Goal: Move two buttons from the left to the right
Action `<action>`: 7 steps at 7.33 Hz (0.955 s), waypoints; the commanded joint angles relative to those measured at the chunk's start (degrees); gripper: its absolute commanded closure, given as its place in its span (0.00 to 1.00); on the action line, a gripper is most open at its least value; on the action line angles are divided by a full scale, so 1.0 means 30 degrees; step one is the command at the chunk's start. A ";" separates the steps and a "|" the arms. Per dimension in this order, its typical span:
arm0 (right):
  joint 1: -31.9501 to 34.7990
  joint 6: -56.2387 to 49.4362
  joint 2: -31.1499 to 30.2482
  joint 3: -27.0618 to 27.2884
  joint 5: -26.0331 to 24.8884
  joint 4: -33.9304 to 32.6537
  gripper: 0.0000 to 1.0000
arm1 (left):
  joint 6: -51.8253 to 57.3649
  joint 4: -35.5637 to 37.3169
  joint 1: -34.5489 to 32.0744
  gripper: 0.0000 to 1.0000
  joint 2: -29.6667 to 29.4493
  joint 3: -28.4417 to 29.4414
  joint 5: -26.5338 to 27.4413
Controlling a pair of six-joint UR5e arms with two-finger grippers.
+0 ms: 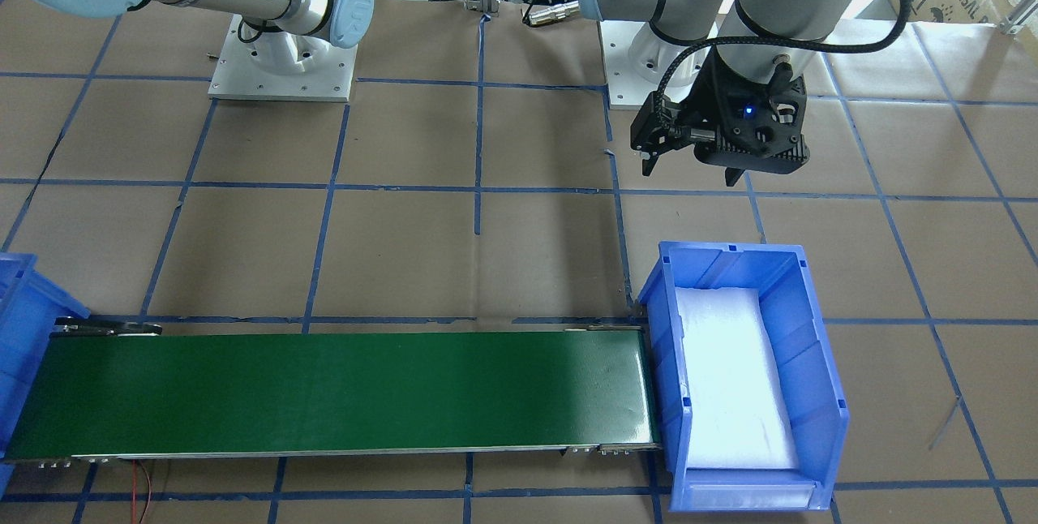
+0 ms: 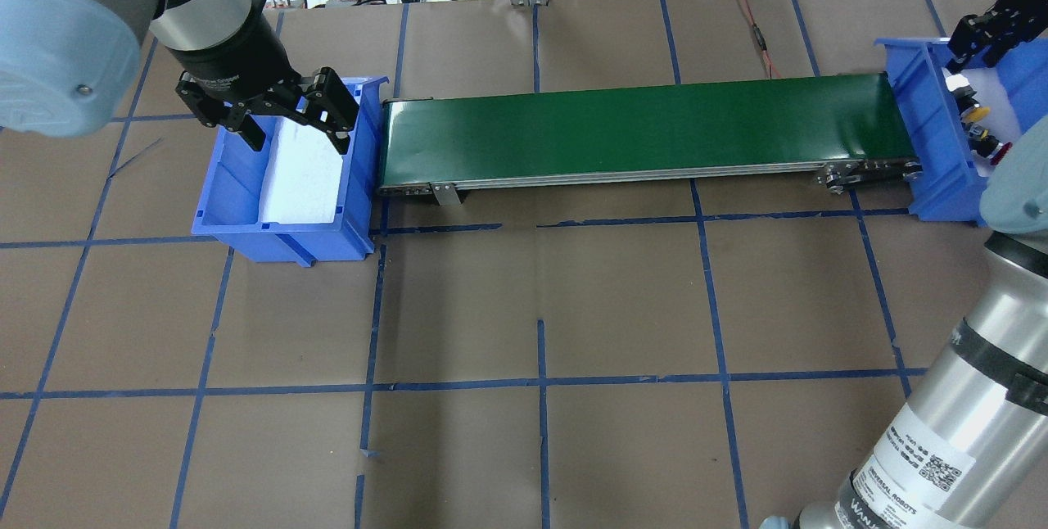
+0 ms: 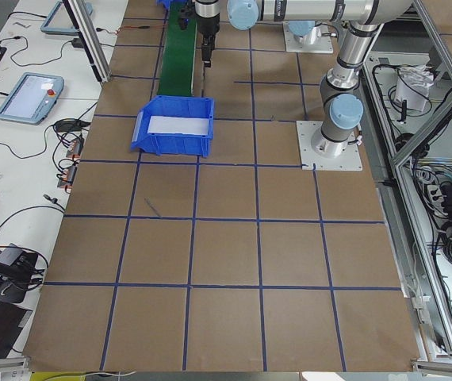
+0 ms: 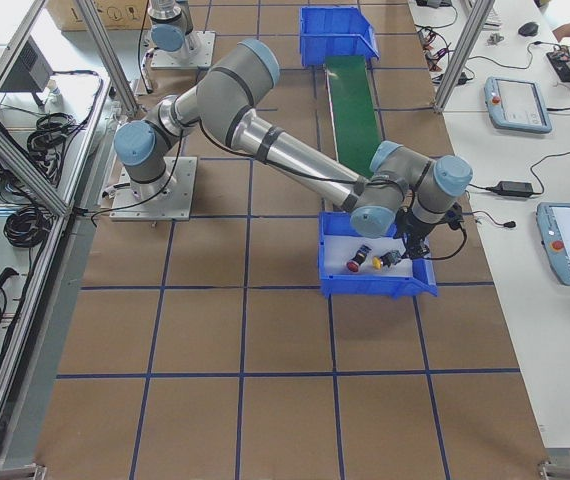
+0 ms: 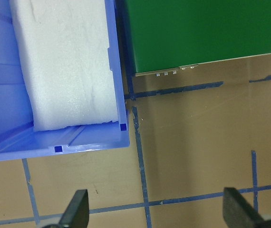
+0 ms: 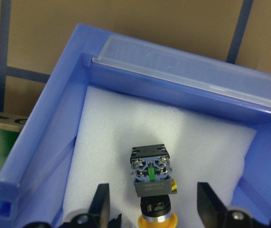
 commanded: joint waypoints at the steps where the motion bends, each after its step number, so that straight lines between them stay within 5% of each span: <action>1: 0.1170 0.0198 -0.1883 -0.0060 -0.0080 0.2495 0.00 | 0.0000 0.0030 -0.0025 0.00 0.0006 0.0008 0.0000; 4: 0.5381 0.4833 -0.4925 0.0232 -0.0286 0.6599 0.00 | -0.0029 -0.0260 0.0004 0.00 -0.0169 0.0327 0.0029; 7: 0.9488 0.9478 -0.8176 0.2535 -0.0024 0.7432 0.00 | -0.0029 -0.0234 0.0005 0.00 -0.0170 0.0330 0.0029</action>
